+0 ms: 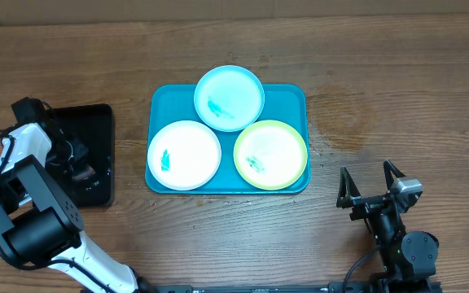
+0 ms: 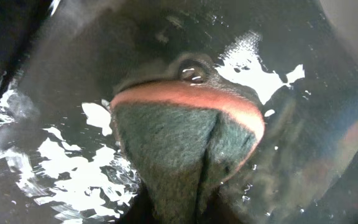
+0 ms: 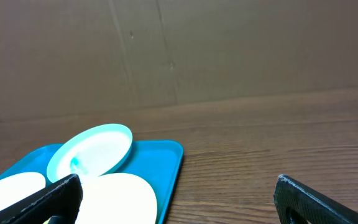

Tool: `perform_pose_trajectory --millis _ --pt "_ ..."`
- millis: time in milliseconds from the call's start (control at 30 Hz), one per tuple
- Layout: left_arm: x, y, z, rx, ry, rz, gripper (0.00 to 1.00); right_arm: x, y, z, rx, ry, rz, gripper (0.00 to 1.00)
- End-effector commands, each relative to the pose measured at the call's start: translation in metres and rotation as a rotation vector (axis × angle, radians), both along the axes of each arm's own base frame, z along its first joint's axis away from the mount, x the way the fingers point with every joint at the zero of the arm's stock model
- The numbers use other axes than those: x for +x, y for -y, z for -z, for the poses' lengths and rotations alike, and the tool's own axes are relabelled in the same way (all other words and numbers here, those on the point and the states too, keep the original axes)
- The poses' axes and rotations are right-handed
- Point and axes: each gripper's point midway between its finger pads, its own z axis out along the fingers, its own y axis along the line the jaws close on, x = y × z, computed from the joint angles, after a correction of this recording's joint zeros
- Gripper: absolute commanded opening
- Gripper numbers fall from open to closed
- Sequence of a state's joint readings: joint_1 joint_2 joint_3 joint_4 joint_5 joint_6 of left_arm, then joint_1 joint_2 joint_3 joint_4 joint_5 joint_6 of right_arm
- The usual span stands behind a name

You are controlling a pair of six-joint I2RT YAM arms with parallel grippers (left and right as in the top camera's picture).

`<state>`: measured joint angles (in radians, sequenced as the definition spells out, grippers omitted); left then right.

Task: Clean dirty plates on tray and stack at the side
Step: 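Reach the left gripper into the black tray and grasp the sponge, then scrub the white plate's green smear with the sponge in the left gripper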

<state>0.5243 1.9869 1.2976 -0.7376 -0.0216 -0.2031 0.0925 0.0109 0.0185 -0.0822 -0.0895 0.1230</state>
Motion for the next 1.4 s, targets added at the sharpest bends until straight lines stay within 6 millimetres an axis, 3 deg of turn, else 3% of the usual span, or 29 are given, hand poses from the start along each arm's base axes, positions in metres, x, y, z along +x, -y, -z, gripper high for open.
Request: perform_pose_trajectory --millis 0,167,400,500,600,667,900,967,1067,1133,1167,1233,1300,1367 --pt "0.008 0.007 -0.003 -0.048 -0.004 0.011 0.04 0.000 0.000 0.002 -0.002 0.003 0.003 1.00" --pt "0.016 0.002 -0.042 -0.058 -0.021 0.011 0.04 0.000 0.000 0.002 -0.002 0.003 0.003 1.00" --pt "0.030 -0.003 -0.143 -0.043 0.026 0.013 0.04 0.000 0.000 0.002 -0.002 0.003 0.003 1.00" --pt "0.034 0.001 -0.169 -0.054 0.077 0.020 0.04 0.000 0.000 0.002 -0.002 0.003 0.003 1.00" --pt "0.037 0.001 -0.173 -0.051 0.097 0.022 0.04 0.000 0.000 0.002 -0.002 0.003 0.003 1.00" --pt "0.037 0.002 -0.161 -0.061 0.081 0.020 0.04 0.000 0.000 0.002 -0.002 0.003 0.003 1.00" --pt "0.017 0.016 -0.063 -0.138 0.004 -0.049 0.04 0.000 0.000 0.002 -0.002 0.003 0.003 1.00" --pt "0.012 0.021 -0.058 -0.175 -0.005 -0.056 0.04 0.000 0.000 0.002 -0.002 0.003 0.003 1.00" --pt "0.013 0.017 -0.080 -0.182 0.011 -0.067 0.04 0.000 0.000 0.002 -0.002 0.003 0.003 1.00" --pt "0.015 0.014 -0.110 -0.174 0.035 -0.069 0.04 0.000 0.000 0.002 -0.002 0.003 0.003 1.00" --pt "0.018 0.013 -0.143 -0.155 0.069 -0.062 0.04 0.000 0.000 0.002 -0.002 0.003 0.003 1.00" --pt "0.020 0.013 -0.178 -0.121 0.127 -0.052 0.04 0.000 0.000 0.002 -0.002 0.003 0.003 1.00" --pt "0.023 0.008 -0.199 -0.053 0.179 -0.045 0.04 0.000 0.000 0.002 -0.002 0.003 0.003 1.00" --pt "0.019 -0.005 -0.198 0.038 0.162 -0.093 0.05 0.000 0.000 0.002 -0.002 0.003 0.003 1.00"
